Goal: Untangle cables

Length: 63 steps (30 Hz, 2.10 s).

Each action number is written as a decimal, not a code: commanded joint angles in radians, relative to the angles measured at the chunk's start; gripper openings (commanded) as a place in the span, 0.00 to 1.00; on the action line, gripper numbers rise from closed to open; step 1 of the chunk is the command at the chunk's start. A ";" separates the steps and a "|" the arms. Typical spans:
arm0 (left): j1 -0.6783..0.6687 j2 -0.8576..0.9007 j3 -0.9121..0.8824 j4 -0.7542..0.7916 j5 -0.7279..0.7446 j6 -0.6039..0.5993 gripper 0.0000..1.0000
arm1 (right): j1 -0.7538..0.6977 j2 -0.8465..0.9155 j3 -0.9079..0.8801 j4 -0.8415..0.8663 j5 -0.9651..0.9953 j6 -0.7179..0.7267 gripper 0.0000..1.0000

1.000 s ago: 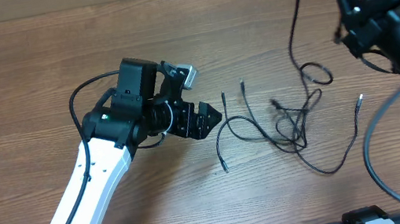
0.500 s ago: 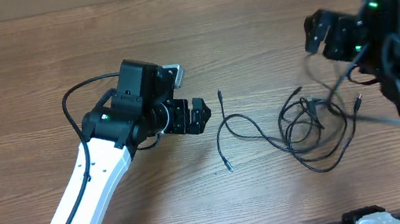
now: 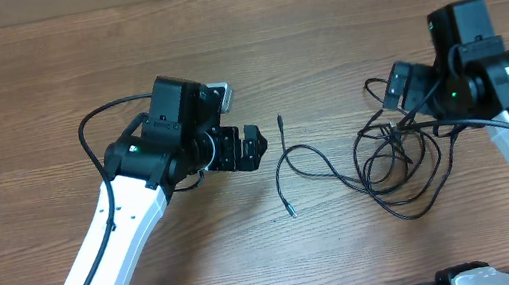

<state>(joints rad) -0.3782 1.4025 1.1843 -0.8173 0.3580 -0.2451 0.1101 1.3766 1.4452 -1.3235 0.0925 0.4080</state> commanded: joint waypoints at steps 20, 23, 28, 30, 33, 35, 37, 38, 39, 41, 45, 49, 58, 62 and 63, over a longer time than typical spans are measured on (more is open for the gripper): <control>-0.002 -0.023 0.011 -0.001 -0.011 -0.014 1.00 | -0.006 0.192 -0.472 0.670 -0.051 0.291 0.99; -0.002 -0.023 0.011 -0.001 -0.011 -0.014 1.00 | -0.006 0.203 -0.473 0.672 0.050 0.286 1.00; -0.002 -0.023 0.011 -0.001 -0.011 -0.014 1.00 | -0.006 0.204 -0.473 0.660 0.064 0.215 0.93; -0.002 -0.023 0.011 -0.001 -0.011 -0.014 1.00 | -0.009 0.204 -0.473 0.645 0.064 0.216 0.92; -0.002 -0.023 0.011 -0.001 -0.011 -0.014 1.00 | -0.010 0.204 -0.475 0.634 0.064 0.216 0.89; -0.002 -0.023 0.011 -0.001 -0.011 -0.014 1.00 | -0.010 0.204 -0.478 0.631 0.064 0.225 0.79; -0.002 -0.023 0.011 -0.001 -0.011 -0.014 1.00 | -0.010 0.204 -0.478 0.629 0.062 0.256 0.49; -0.002 -0.023 0.011 -0.001 -0.011 -0.014 1.00 | -0.010 0.204 -0.478 0.629 0.055 0.270 0.35; -0.002 -0.023 0.011 -0.001 -0.011 -0.014 1.00 | -0.010 0.204 -0.478 0.631 0.040 0.280 0.23; -0.002 -0.023 0.011 -0.001 -0.011 -0.014 1.00 | -0.010 0.204 -0.478 0.639 -0.015 0.304 0.05; -0.002 -0.023 0.011 -0.001 -0.011 -0.014 1.00 | -0.010 0.204 -0.478 0.646 -0.069 0.335 0.04; -0.002 -0.023 0.011 -0.001 -0.011 -0.014 1.00 | -0.010 0.204 -0.477 0.660 -0.069 0.352 0.04; -0.002 -0.023 0.011 -0.001 -0.011 -0.014 1.00 | -0.010 0.204 -0.478 0.623 -0.051 0.351 0.78; -0.002 -0.023 0.011 -0.001 -0.011 -0.014 1.00 | -0.010 0.205 -0.479 0.635 -0.048 0.351 0.78; -0.002 -0.023 0.011 -0.001 -0.011 -0.014 1.00 | -0.010 0.205 -0.483 0.646 -0.048 0.351 0.78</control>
<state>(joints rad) -0.3782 1.4025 1.1843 -0.8196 0.3542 -0.2451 0.1047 1.5799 0.9737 -0.6960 0.0307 0.7574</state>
